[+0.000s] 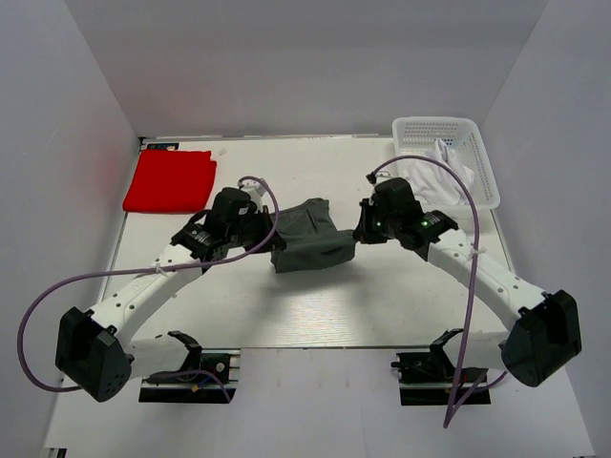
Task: Fold and stack the t-shirts
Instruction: Fold the long partially folded tshirt into a neat square
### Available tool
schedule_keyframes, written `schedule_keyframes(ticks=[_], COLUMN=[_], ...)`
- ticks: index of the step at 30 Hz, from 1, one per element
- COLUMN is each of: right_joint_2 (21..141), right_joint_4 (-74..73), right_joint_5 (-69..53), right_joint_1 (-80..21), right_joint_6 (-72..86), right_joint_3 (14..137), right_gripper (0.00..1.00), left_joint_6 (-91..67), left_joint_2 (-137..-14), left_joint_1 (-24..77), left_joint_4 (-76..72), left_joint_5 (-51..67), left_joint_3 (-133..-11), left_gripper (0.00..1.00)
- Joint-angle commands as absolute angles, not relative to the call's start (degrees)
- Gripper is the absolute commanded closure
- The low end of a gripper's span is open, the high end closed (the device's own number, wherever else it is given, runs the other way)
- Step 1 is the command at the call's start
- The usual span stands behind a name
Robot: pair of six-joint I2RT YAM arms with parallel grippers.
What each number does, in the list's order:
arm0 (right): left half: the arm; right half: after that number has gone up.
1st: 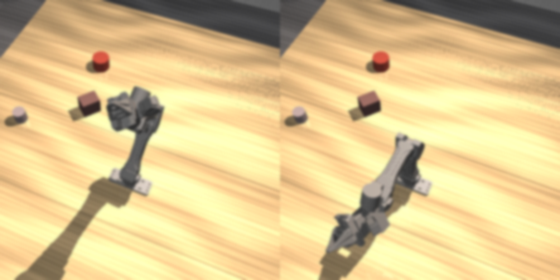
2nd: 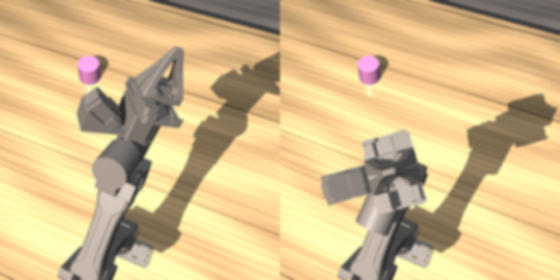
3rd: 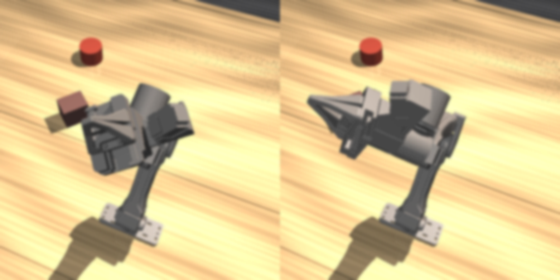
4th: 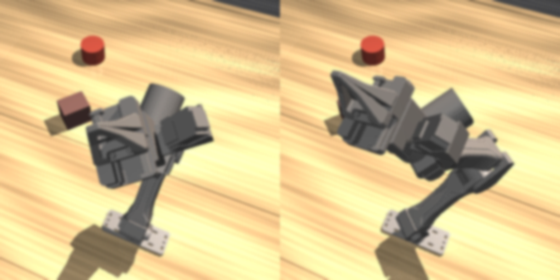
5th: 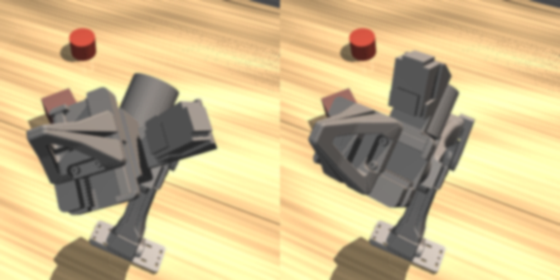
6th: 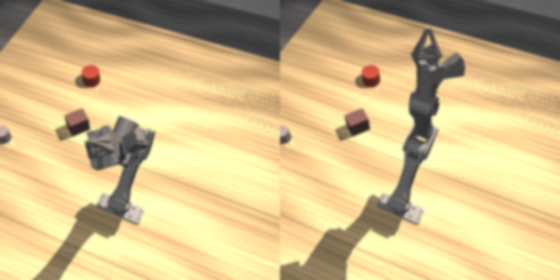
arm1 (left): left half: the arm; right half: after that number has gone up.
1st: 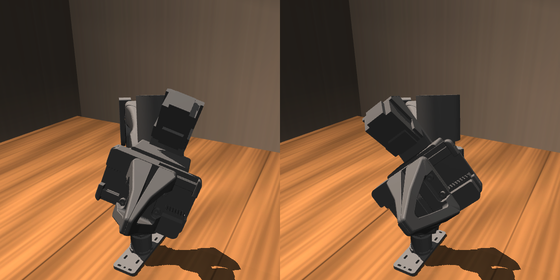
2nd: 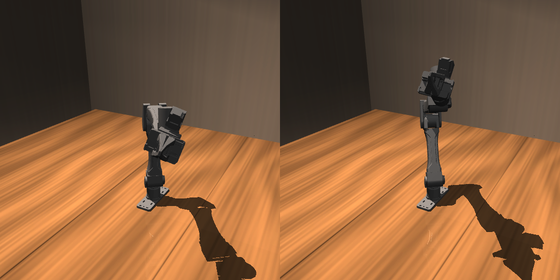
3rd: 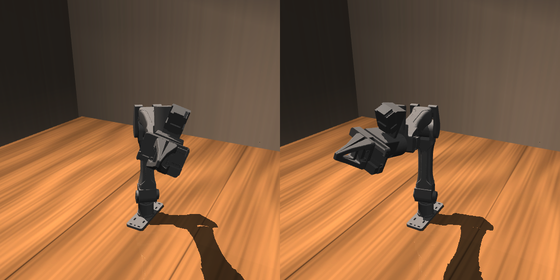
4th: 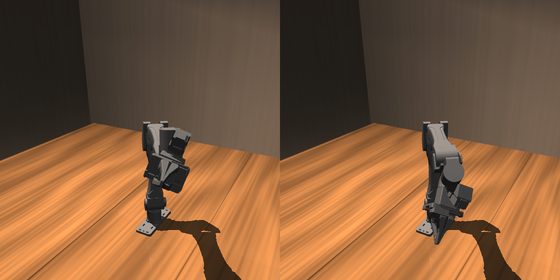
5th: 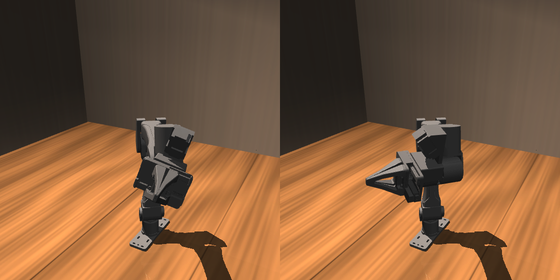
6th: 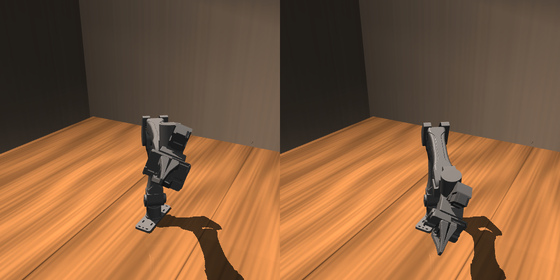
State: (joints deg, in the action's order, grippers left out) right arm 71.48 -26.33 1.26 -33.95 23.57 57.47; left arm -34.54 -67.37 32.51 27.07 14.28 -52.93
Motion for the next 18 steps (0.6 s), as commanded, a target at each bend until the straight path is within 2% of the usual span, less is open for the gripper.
schedule_keyframes(ticks=[1,10,18], right_joint_2=[74.7,87.3,99.3], right_joint_4=[-23.5,-25.9,-30.0], right_joint_5=[2.9,1.0,-1.2], right_joint_1=[-33.2,-31.6,-29.8], right_joint_6=[22.1,19.4,17.3], right_joint_3=[63.0,74.3,86.2], right_gripper=[1.00,1.00,1.00], left_joint_6=[-34.7,-35.3,-35.9], left_joint_2=[-68.4,-75.7,-81.3], left_joint_1=[32.0,29.5,25.8], left_joint_4=[28.7,30.9,24.9], left_joint_5=[5.9,0.9,-2.6], left_joint_3=[-57.3,-60.3,-61.2], left_gripper=[1.00,1.00,1.00])
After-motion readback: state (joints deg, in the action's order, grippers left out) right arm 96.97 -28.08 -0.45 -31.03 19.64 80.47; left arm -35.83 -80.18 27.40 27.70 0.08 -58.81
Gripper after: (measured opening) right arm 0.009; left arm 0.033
